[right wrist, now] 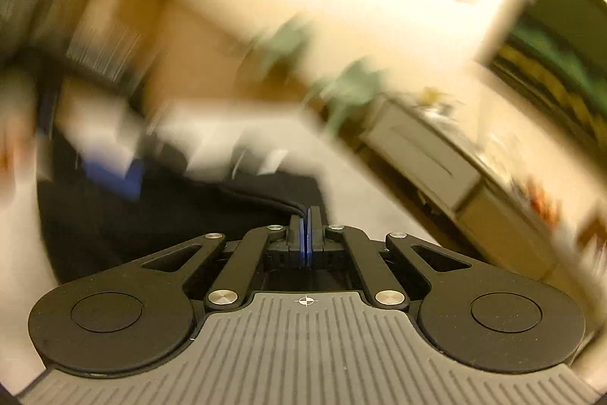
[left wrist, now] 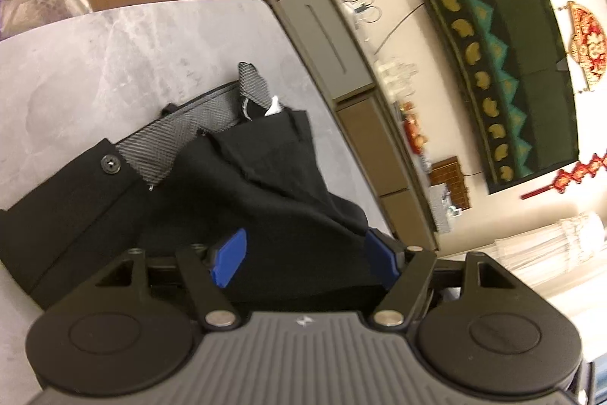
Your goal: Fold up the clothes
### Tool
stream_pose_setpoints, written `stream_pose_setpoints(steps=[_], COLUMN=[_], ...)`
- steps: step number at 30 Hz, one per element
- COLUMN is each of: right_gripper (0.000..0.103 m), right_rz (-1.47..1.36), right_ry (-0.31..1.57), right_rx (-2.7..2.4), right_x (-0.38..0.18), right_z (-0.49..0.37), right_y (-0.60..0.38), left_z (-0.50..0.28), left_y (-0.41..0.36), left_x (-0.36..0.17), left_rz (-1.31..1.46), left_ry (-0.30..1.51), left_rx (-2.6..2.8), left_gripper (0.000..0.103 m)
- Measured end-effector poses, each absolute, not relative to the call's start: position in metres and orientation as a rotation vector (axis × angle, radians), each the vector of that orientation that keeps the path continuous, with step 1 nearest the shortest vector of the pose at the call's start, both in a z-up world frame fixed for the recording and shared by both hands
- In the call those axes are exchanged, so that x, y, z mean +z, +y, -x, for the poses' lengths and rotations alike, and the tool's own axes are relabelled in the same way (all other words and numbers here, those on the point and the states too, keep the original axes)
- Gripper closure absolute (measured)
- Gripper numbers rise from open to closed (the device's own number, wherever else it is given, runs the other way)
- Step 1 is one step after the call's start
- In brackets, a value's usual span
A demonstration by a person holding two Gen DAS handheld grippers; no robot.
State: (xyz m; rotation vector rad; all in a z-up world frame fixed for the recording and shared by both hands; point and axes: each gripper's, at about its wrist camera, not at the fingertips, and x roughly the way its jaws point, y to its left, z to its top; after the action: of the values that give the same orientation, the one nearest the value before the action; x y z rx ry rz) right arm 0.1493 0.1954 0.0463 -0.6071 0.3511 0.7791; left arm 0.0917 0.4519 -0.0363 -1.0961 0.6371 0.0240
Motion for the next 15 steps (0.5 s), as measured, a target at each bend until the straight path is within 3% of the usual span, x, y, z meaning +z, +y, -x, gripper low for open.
stream_pose_setpoints(steps=[12,13,14,15], right_gripper=[0.103,0.103,0.103,0.103], right_rz=[0.562,0.559,0.552,0.547], right_ry=[0.376,0.378,0.386,0.398], right_rx=[0.839,0.847,0.85,0.847], right_x=[0.037,0.036,0.034,0.03], right_z=[-0.123,-0.118,-0.115,-0.112], right_y=[0.166,0.164,0.162,0.16], left_z=[-0.137,-0.146,-0.158,-0.166], left_y=[0.423,0.425,0.425,0.424], left_x=[-0.062,-0.066,-0.07,-0.069], left_rz=[1.071,1.074,1.047,1.007], left_ry=[0.771,0.775,0.799,0.823], left_rx=[-0.049,-0.048,-0.034,-0.032], left_gripper=[0.029,0.034,0.073,0.091])
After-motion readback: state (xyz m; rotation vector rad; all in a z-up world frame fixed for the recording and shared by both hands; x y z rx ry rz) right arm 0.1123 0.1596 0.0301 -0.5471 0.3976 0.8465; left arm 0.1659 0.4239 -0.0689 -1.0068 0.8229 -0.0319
